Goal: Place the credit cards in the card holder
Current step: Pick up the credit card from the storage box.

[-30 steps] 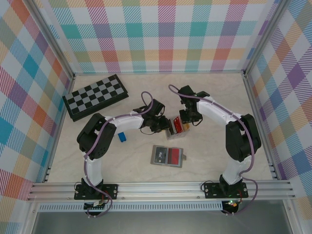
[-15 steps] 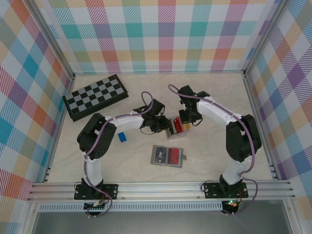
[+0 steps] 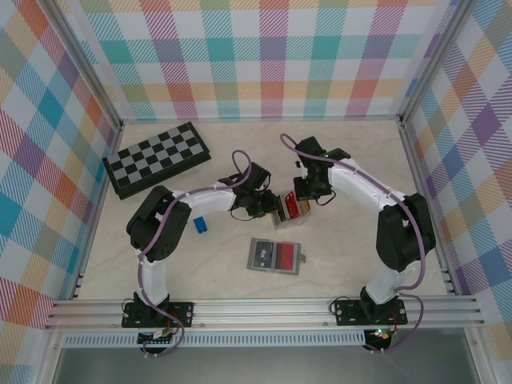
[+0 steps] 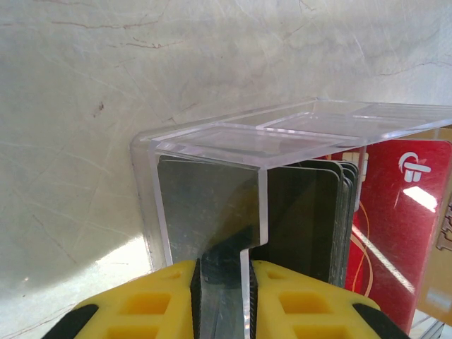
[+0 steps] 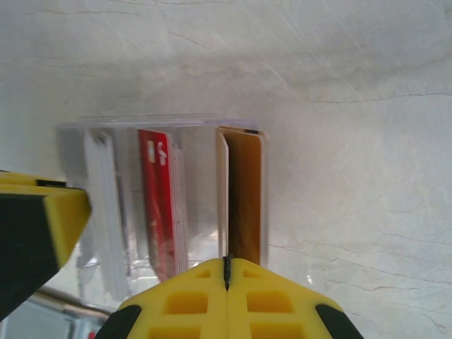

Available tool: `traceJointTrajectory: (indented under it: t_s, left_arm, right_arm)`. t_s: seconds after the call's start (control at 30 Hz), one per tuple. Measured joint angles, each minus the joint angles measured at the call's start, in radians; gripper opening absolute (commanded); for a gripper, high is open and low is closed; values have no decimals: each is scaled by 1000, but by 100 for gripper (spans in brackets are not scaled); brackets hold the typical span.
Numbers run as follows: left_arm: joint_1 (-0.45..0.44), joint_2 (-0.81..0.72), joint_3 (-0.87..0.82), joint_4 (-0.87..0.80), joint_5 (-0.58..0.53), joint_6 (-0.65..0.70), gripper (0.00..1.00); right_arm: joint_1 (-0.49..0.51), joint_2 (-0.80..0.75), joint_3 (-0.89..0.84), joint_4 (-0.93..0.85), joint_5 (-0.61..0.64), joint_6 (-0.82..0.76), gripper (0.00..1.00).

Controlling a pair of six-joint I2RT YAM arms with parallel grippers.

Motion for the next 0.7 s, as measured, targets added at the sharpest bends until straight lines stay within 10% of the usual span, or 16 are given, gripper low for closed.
traceJointTrajectory:
  t_s: [0.7]
  left_arm:
    - [0,0,0,0,0,0,23]
  right_arm:
    - [0,36,-4,18,-69,47,13]
